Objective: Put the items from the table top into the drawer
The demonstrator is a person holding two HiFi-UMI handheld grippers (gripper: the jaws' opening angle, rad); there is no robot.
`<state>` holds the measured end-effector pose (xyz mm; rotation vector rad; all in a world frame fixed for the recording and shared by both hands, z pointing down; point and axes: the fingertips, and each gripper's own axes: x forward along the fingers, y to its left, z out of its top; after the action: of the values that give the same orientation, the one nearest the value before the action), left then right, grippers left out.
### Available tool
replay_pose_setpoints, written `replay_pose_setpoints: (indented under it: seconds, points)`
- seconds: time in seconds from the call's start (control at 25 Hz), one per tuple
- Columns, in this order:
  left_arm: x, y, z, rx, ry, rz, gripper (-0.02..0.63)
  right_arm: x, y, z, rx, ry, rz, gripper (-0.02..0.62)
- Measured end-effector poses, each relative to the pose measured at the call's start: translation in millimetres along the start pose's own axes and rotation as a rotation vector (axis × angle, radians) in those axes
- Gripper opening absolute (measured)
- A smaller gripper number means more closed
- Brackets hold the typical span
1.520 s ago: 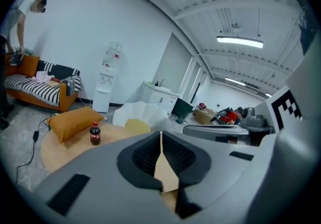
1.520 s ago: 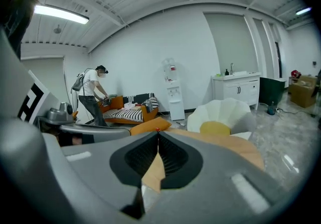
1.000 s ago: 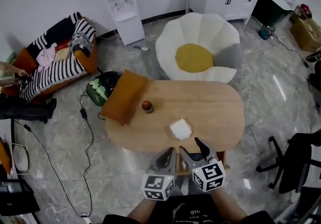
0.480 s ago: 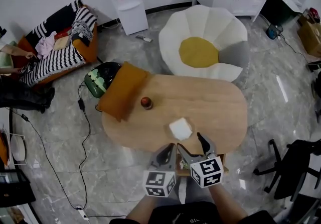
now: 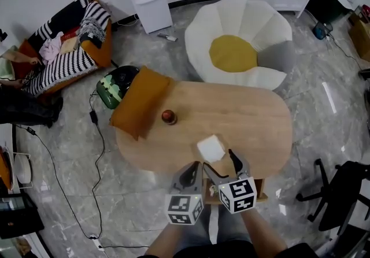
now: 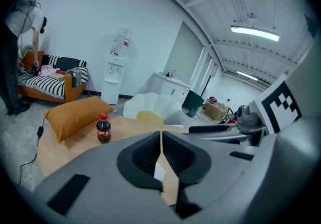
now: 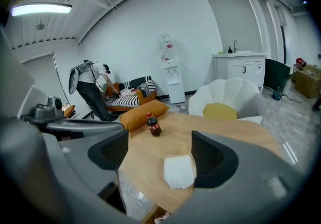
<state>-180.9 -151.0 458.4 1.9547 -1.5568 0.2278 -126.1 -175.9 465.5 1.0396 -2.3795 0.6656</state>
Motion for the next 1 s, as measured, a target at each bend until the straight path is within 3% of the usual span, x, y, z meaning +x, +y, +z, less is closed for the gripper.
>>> replay_pose_setpoints:
  seconds: [0.72,1.0]
  points:
    - [51.0,50.6,-56.8,-0.09,0.051,0.1,0.021,65.7,-27.9,-59.5,0.028,0.095,-0.009,0.428]
    - [66.3,61.8,-76.3,-0.087,0.066,0.102,0.021,90.8,-37.4,-76.7,0.032,0.112,-0.013,0.44]
